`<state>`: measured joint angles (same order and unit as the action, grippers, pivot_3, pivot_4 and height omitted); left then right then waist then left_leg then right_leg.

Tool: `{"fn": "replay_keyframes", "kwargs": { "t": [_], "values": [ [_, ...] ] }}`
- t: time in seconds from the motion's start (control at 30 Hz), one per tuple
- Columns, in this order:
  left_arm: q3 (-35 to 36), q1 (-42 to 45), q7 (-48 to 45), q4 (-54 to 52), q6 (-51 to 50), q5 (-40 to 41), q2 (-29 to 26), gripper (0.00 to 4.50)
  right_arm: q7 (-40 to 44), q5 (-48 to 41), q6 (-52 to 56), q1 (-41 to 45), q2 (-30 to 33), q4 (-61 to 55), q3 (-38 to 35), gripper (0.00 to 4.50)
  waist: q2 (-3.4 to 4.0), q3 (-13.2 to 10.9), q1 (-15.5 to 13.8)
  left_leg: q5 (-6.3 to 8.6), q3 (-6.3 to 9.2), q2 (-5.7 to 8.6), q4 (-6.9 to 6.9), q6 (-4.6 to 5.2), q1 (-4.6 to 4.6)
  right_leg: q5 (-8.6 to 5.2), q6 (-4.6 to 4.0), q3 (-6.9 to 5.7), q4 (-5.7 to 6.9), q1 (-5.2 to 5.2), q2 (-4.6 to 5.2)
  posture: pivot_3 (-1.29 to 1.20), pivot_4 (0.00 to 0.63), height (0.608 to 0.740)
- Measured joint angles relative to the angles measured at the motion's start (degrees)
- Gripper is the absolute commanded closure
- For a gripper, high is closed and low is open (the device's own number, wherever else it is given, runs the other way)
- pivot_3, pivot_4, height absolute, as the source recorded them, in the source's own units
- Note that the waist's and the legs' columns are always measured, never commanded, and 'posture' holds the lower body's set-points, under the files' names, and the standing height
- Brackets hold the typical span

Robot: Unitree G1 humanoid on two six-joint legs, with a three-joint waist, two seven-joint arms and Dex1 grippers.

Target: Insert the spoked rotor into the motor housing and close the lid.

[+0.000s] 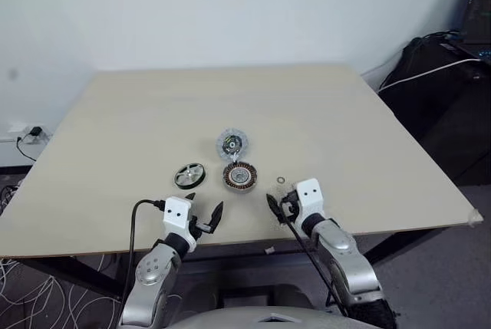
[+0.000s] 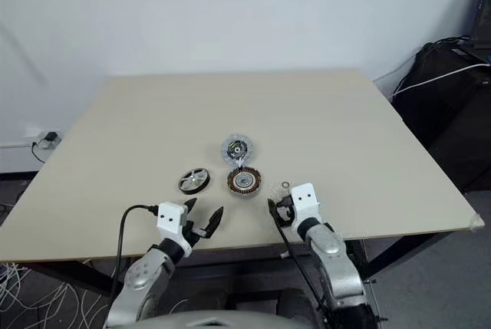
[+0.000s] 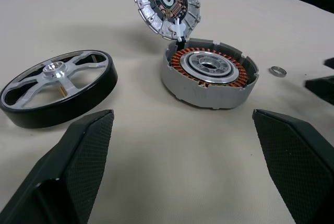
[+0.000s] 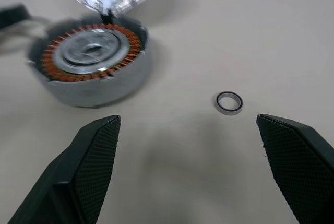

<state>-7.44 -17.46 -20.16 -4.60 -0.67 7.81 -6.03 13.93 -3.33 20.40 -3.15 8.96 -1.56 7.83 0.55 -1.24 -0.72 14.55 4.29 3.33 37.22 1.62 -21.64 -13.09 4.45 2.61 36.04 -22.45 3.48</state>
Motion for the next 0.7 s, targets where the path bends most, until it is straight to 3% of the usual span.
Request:
{"fn": "replay_keyframes", "kwargs": {
  "t": [0.4, 0.7],
  "values": [
    [-0.1, -0.3, 0.1, 0.0, 0.0, 0.0, 0.1, 0.0, -1.1, 0.7, 2.3, 13.9, -0.7, 16.2, -2.3, 0.02, 0.05, 0.0, 0.2, -0.17, 0.0, 0.02, -0.03, 0.28, 0.01, 0.16, -0.26, 0.01, 0.0, -0.02, -0.02, 0.0, 0.0, 0.74],
    [-0.1, -0.3, 0.1, 0.0, 0.0, -0.1, 0.1, 0.0, -1.1, 0.7, 1.2, 18.3, -2.0, 23.7, -3.2, 0.02, 0.07, 0.0, 1.3, -0.18, 0.0, 0.03, -0.04, 0.3, 0.02, 0.2, -0.33, 0.03, 0.01, -0.01, -0.04, 0.0, 0.0, 0.74]
  ]
}}
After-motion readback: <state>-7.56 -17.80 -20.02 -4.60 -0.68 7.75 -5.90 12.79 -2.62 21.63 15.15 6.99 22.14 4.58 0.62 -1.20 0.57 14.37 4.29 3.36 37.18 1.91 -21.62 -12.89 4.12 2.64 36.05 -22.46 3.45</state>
